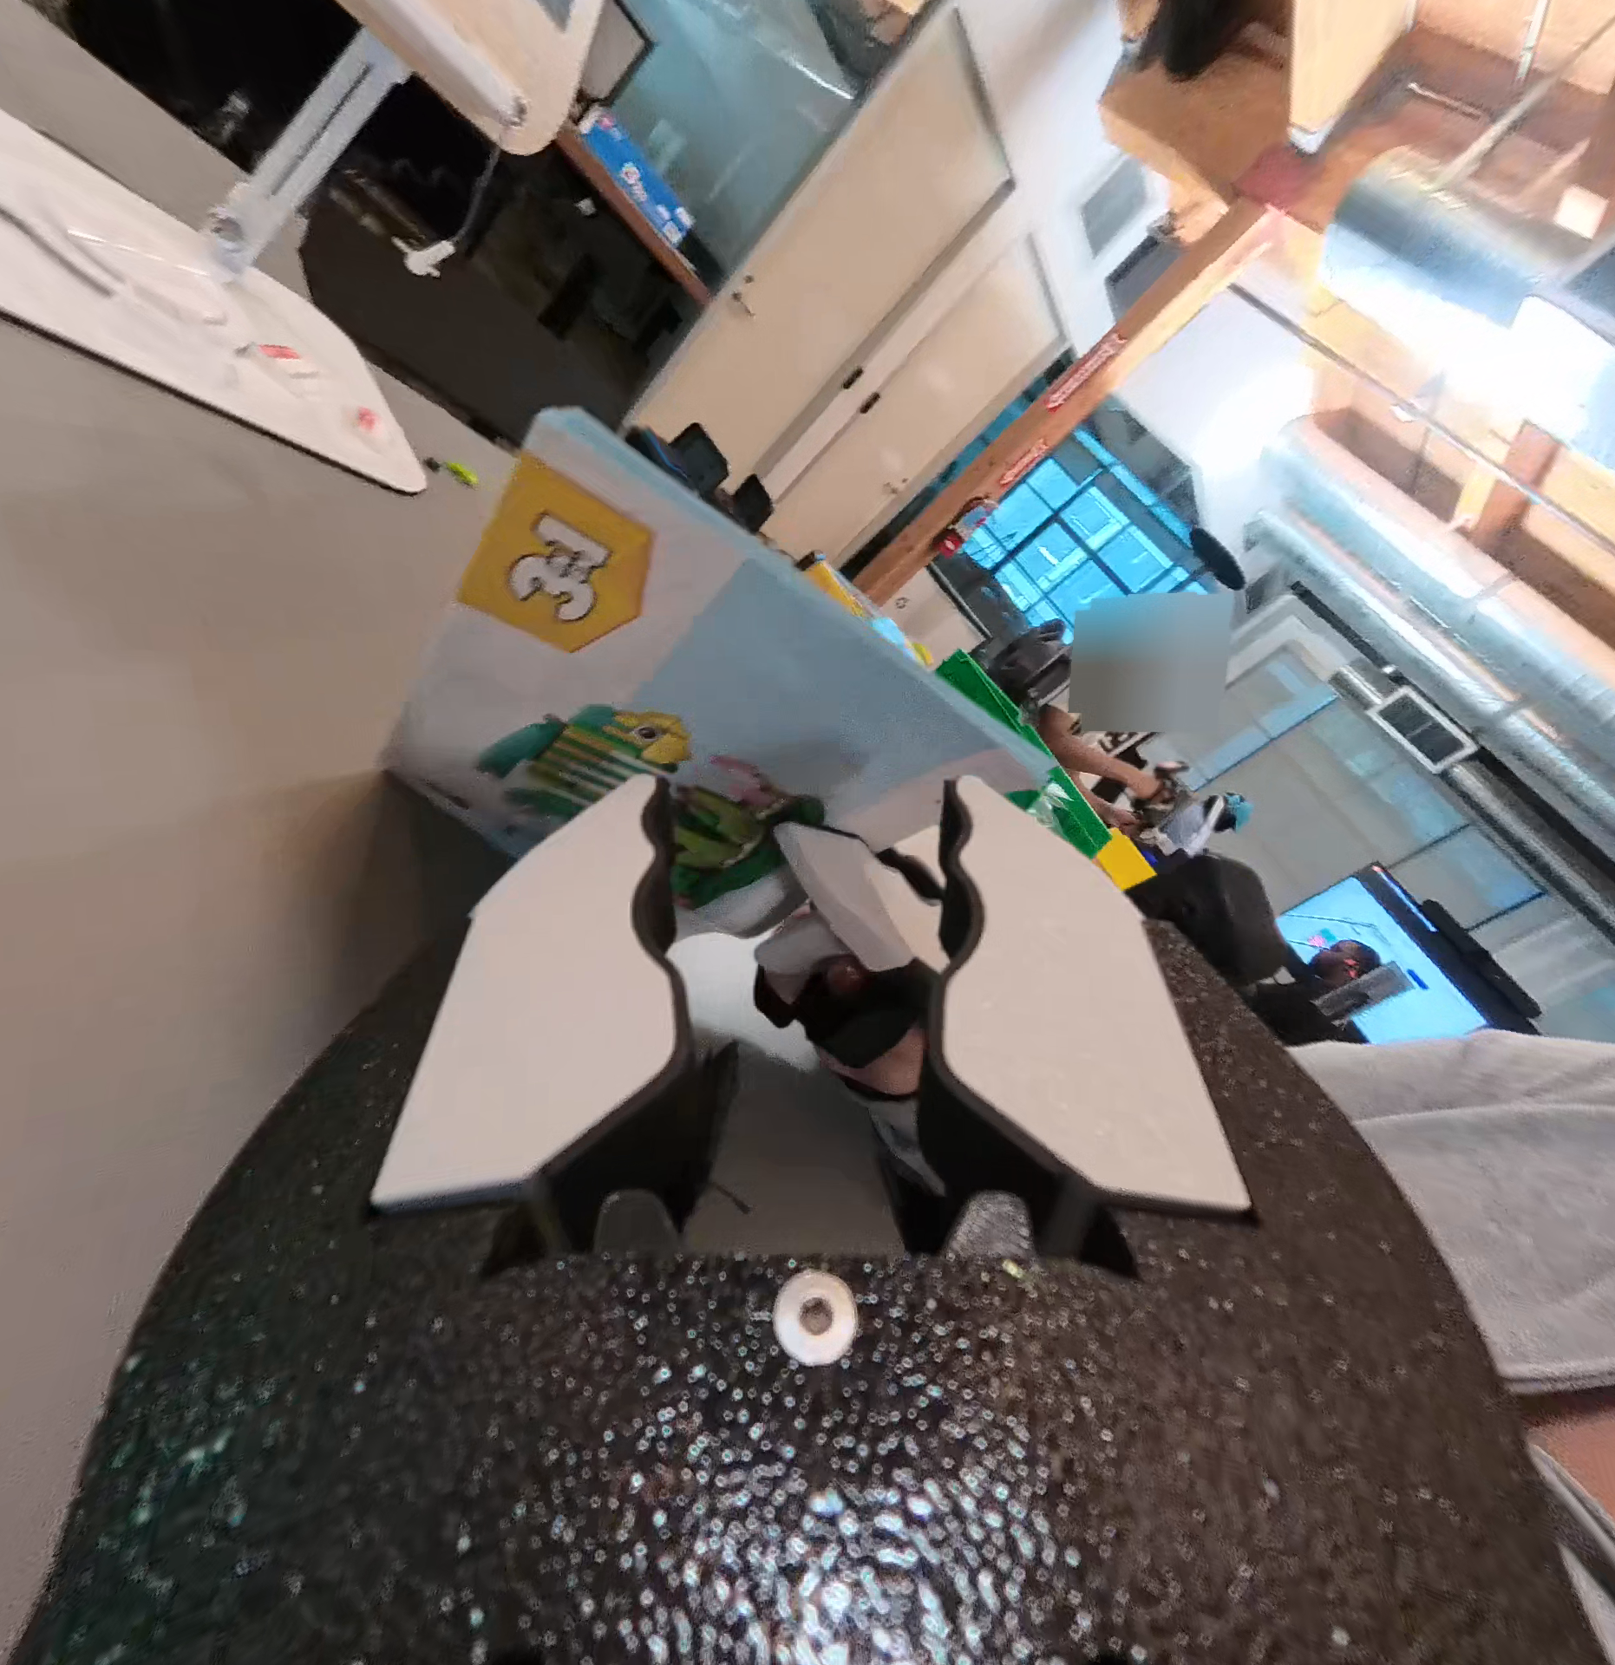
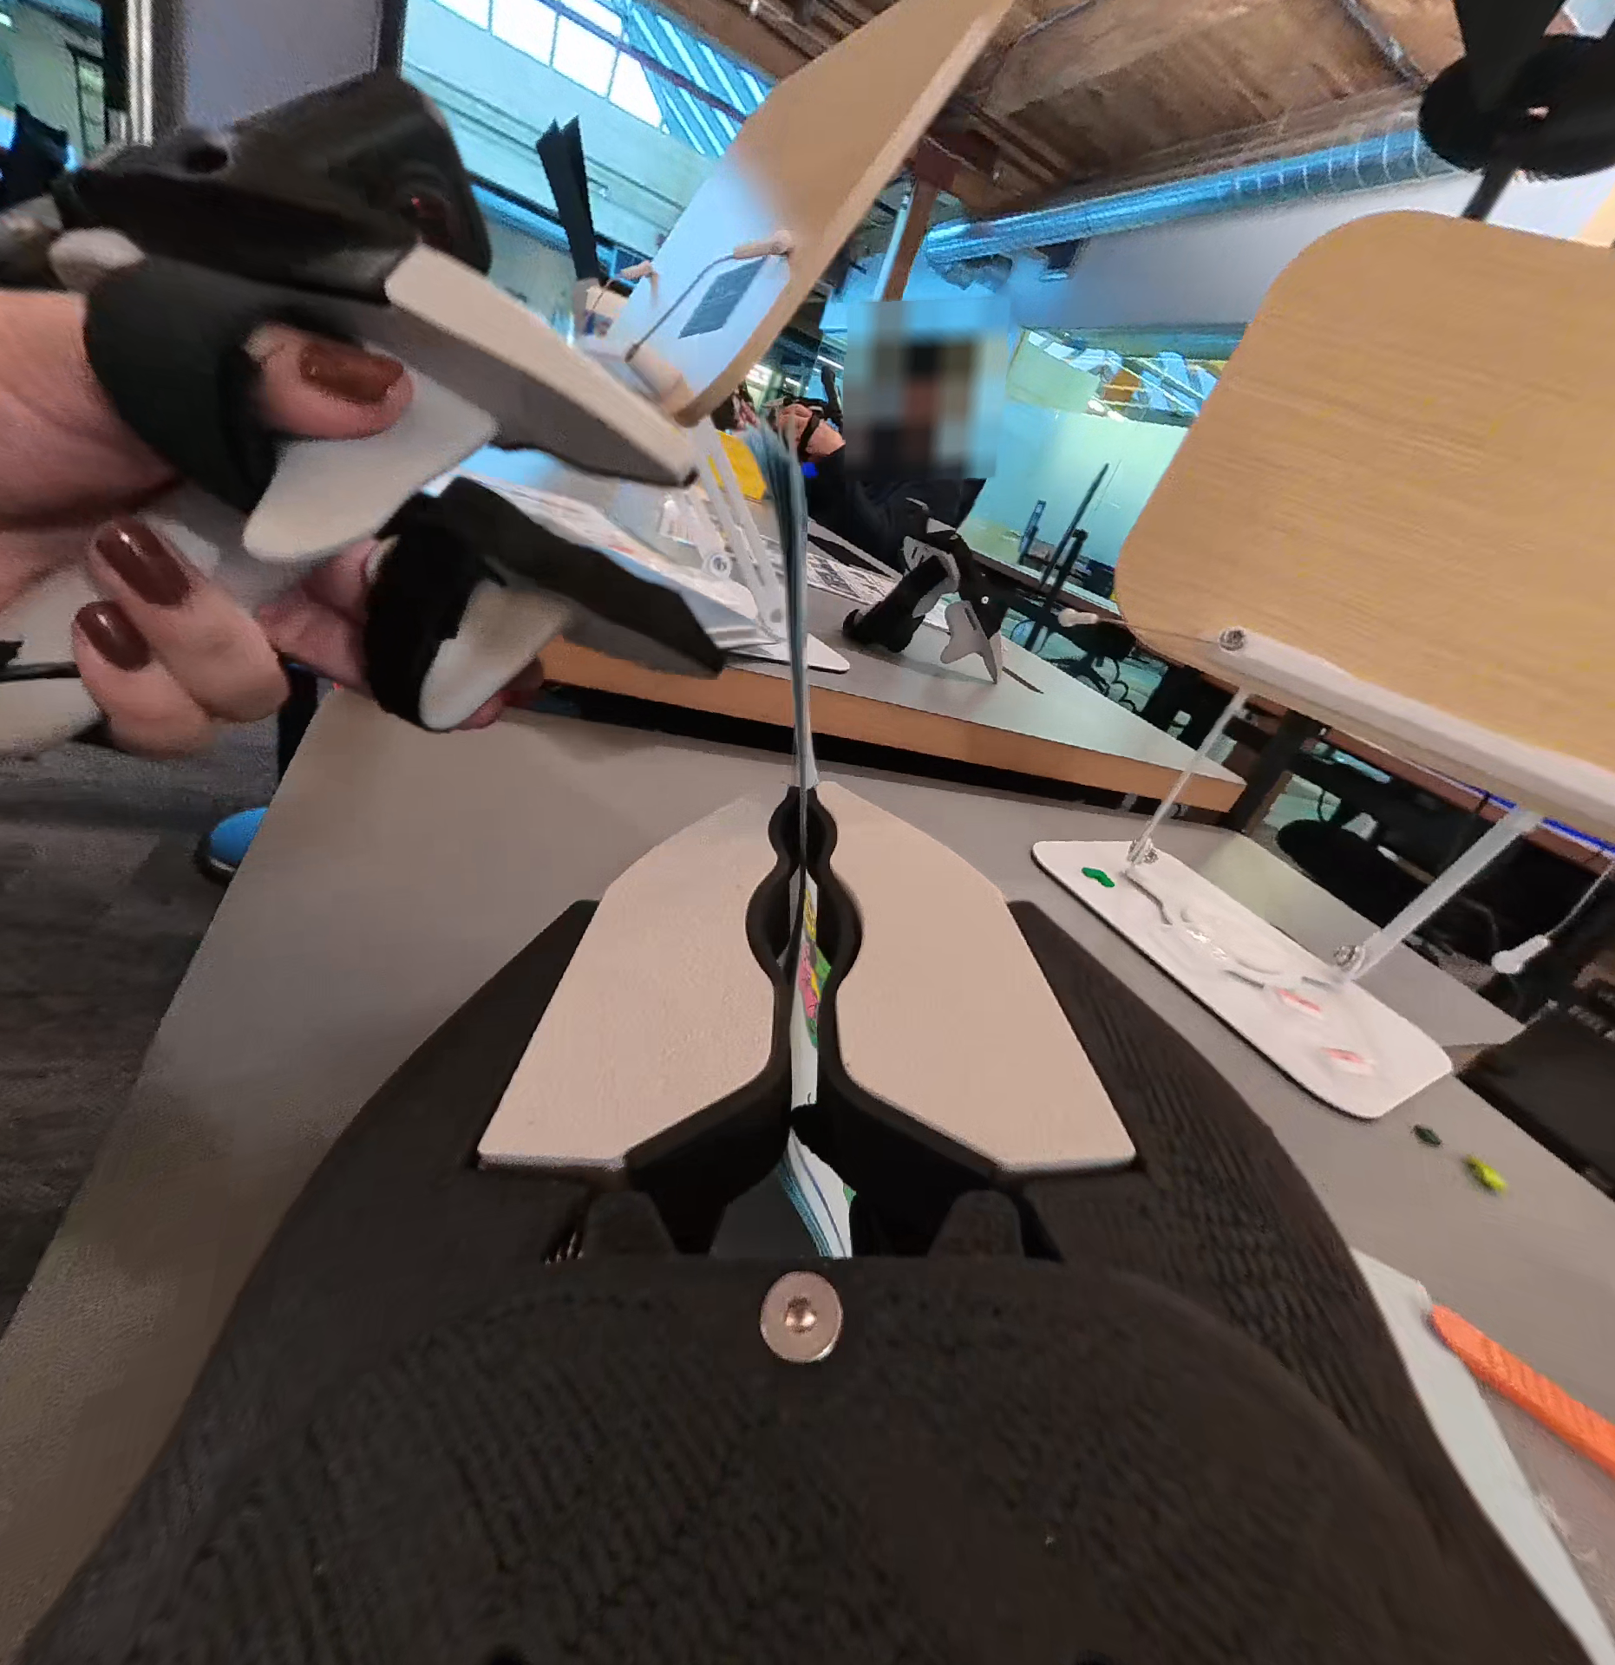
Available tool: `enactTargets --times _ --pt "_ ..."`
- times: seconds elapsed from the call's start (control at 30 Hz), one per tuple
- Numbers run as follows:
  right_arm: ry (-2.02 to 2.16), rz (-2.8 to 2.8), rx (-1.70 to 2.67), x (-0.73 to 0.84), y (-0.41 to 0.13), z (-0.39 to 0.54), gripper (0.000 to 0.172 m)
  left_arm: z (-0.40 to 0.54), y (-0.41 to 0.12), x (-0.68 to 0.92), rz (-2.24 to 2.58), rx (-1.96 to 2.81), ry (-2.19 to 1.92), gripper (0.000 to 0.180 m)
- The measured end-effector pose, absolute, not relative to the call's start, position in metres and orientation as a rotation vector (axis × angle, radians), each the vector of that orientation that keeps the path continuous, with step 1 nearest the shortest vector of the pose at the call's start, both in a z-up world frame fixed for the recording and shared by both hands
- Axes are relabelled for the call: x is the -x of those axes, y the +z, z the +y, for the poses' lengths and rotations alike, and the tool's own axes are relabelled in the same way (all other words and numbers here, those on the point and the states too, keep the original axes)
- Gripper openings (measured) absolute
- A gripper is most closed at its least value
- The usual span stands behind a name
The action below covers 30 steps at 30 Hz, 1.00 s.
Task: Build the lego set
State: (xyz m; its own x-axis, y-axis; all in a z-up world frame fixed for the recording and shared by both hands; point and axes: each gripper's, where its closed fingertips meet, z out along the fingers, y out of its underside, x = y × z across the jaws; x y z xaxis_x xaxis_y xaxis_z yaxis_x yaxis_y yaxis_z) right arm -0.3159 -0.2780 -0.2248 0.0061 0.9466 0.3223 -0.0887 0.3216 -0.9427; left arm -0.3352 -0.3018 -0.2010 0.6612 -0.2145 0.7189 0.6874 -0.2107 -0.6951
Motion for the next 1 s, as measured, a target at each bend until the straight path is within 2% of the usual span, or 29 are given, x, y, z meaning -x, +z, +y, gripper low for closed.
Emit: enactTargets --times 0.2,0.33,0.53,0.9,1.0 --pt "1.118 -1.263 0.980 0.316 -0.229 -0.277 0.000 -0.304 -0.188 0.334 -0.386 1.484 -0.941 0.055" --pt "1.094 -1.252 0.957 0.314 -0.228 -0.275 0.000 -0.299 -0.188 0.329 -0.366 1.491 -0.945 0.067" --pt "1.014 -1.251 0.894 0.314 -0.227 -0.277 0.000 -0.289 -0.185 0.319 -0.344 1.512 -0.929 0.072" --pt "0.967 -1.240 0.859 0.313 -0.225 -0.277 0.000 -0.290 -0.186 0.308 -0.257 1.512 -0.998 0.036" --pt "0.959 -1.237 0.859 0.313 -0.225 -0.276 0.000 -0.290 -0.182 0.305 -0.233 1.489 -1.025 0.034"
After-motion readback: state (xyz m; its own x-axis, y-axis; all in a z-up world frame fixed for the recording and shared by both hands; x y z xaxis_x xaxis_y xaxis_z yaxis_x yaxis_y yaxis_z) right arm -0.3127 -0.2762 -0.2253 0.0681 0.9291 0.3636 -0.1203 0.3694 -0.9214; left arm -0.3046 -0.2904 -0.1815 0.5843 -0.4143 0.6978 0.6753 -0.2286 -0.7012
